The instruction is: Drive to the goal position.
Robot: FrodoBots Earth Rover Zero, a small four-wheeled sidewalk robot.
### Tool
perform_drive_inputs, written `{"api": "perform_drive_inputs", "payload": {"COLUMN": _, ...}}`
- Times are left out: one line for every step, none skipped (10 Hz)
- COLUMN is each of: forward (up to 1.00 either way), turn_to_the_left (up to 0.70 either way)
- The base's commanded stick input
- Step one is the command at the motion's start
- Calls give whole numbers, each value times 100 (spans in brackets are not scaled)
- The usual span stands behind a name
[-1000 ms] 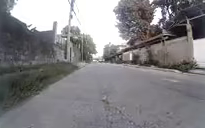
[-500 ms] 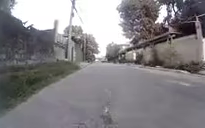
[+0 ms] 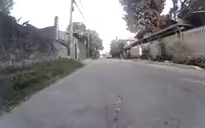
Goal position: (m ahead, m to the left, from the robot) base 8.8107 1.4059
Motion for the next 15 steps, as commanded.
{"api": "perform_drive_inputs", "payload": {"forward": 100, "turn_to_the_left": -30}}
{"api": "perform_drive_inputs", "payload": {"forward": 100, "turn_to_the_left": -30}}
{"api": "perform_drive_inputs", "payload": {"forward": 100, "turn_to_the_left": -30}}
{"api": "perform_drive_inputs", "payload": {"forward": 100, "turn_to_the_left": -30}}
{"api": "perform_drive_inputs", "payload": {"forward": 100, "turn_to_the_left": -30}}
{"api": "perform_drive_inputs", "payload": {"forward": 100, "turn_to_the_left": -30}}
{"api": "perform_drive_inputs", "payload": {"forward": 100, "turn_to_the_left": -30}}
{"api": "perform_drive_inputs", "payload": {"forward": 100, "turn_to_the_left": -30}}
{"api": "perform_drive_inputs", "payload": {"forward": 100, "turn_to_the_left": -5}}
{"api": "perform_drive_inputs", "payload": {"forward": 100, "turn_to_the_left": 10}}
{"api": "perform_drive_inputs", "payload": {"forward": 100, "turn_to_the_left": 10}}
{"api": "perform_drive_inputs", "payload": {"forward": 100, "turn_to_the_left": 10}}
{"api": "perform_drive_inputs", "payload": {"forward": 100, "turn_to_the_left": 10}}
{"api": "perform_drive_inputs", "payload": {"forward": 100, "turn_to_the_left": 10}}
{"api": "perform_drive_inputs", "payload": {"forward": 100, "turn_to_the_left": 10}}
